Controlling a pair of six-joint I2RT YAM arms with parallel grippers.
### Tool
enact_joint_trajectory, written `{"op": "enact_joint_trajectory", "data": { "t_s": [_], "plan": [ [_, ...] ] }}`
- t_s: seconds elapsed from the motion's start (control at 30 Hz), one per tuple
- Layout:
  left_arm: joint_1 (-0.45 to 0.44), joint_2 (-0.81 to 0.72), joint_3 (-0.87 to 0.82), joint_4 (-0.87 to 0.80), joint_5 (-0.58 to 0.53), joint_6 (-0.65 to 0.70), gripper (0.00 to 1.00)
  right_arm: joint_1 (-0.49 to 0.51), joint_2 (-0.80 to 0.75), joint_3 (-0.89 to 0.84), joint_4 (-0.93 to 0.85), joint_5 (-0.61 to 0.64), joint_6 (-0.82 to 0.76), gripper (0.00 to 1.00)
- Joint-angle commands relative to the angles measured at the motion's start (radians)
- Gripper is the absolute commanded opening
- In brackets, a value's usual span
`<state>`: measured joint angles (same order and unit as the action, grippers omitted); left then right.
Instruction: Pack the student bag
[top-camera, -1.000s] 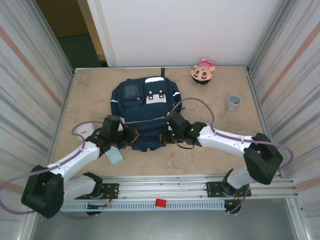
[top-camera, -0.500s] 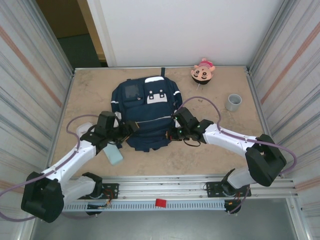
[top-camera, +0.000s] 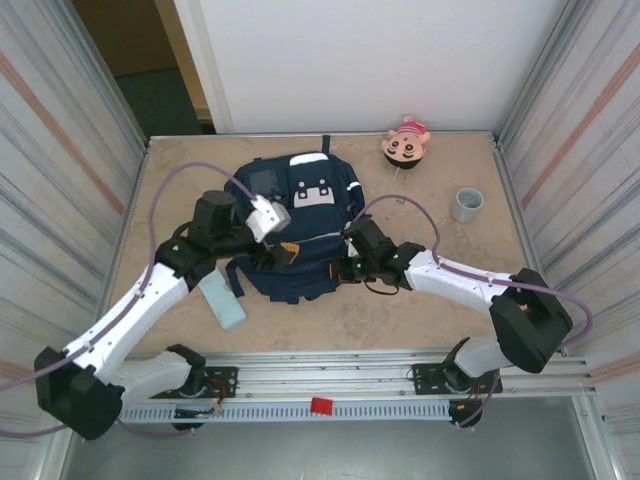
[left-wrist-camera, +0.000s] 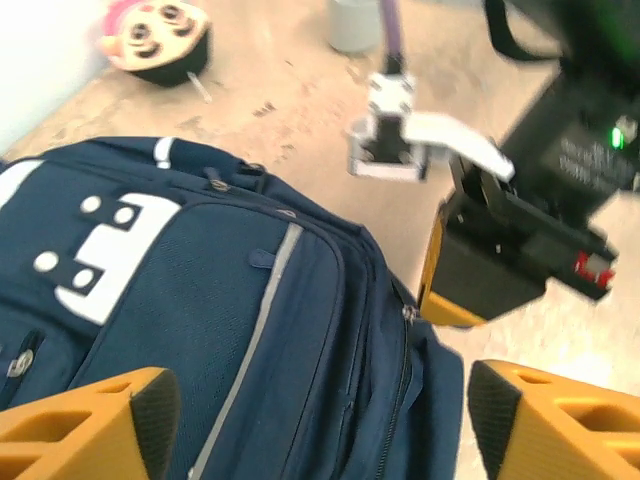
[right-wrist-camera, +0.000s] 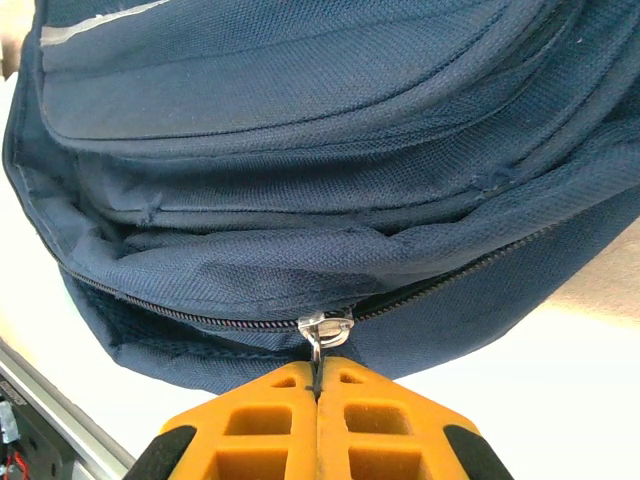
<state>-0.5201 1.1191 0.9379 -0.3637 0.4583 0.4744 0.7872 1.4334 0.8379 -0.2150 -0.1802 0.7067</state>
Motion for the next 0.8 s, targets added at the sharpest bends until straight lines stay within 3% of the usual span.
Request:
{"op": "enact_joint_trajectory", "data": {
  "t_s": [0.0,0.27,0.37,0.43,0.63,0.77],
  "plan": [
    [-0.047,0.152,0.019,-0.118,0.007,0.428,0.8,0.01,-0.022,-0.017,0.033,0.004,0.032,0.0],
    [-0.117,0.38,0.035,0.03,-0.094,0.41,0.78,0.007,-0.027,-0.025,0.019,0.007,0.033,0.0],
    [-0.129,0.409,0.022,0.08,-0.164,0.398,0.61,0.007,-0.03,-0.028,0.02,0.01,0.035,0.0],
    [-0.13,0.4,0.022,0.079,-0.148,0.389,0.49,0.005,-0.027,-0.031,0.025,0.011,0.037,0.0],
    [-0.12,0.293,-0.025,0.066,0.079,0.332,0.12,-0.011,-0.015,-0.053,0.075,-0.006,0.054,0.0],
    [-0.109,0.253,-0.064,0.104,0.181,0.283,0.04,-0.013,-0.01,-0.069,0.132,-0.018,0.075,0.09]
  ]
}}
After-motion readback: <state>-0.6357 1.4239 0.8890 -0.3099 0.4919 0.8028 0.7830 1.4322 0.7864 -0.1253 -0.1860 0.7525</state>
